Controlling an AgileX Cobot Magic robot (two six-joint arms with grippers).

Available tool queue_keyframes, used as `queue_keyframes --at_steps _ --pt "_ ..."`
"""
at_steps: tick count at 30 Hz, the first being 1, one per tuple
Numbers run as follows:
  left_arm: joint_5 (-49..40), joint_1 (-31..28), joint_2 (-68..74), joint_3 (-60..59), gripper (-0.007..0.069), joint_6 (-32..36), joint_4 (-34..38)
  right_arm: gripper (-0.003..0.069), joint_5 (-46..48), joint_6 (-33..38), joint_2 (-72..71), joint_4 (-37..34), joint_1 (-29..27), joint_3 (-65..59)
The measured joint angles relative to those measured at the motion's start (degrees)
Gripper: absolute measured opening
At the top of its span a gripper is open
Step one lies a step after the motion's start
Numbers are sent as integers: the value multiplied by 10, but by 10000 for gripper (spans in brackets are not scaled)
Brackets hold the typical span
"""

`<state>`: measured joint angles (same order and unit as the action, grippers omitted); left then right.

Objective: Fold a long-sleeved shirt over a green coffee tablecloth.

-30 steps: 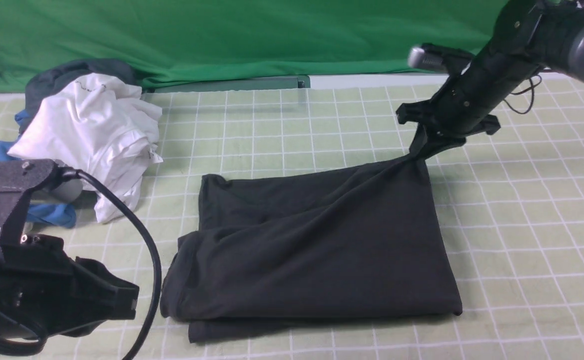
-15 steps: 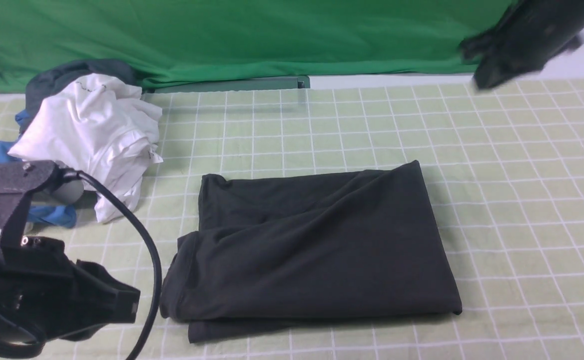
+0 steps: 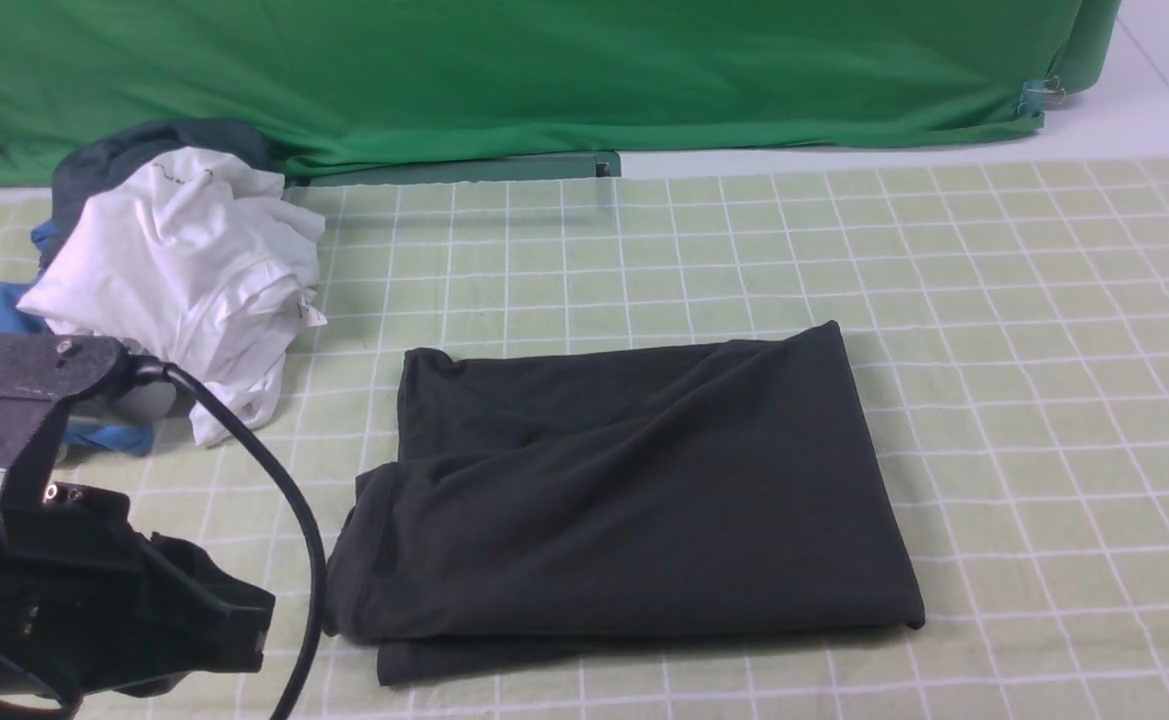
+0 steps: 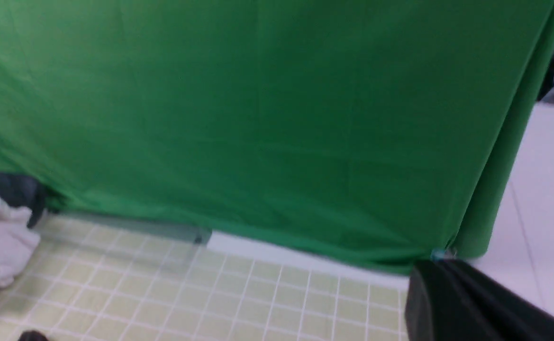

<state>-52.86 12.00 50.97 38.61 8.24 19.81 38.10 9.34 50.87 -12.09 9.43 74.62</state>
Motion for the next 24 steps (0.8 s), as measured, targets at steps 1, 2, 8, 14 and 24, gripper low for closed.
queue_keyframes --at_steps 1,2,8,14,24 --pt "3 0 0 0 11 0 0 6 -29 0 -44 1 0 -39" --pt "7 0 0 0 11 1 0 6 -72 0 -87 1 0 -99" --pt "38 0 0 0 11 12 5 5 -299 1 -329 4 -3 -376" --pt "69 0 0 0 11 15 13 20 -462 2 -478 4 -3 -528" --pt "97 0 -104 -23 11 44 9 216 -489 3 -510 5 -3 -560"
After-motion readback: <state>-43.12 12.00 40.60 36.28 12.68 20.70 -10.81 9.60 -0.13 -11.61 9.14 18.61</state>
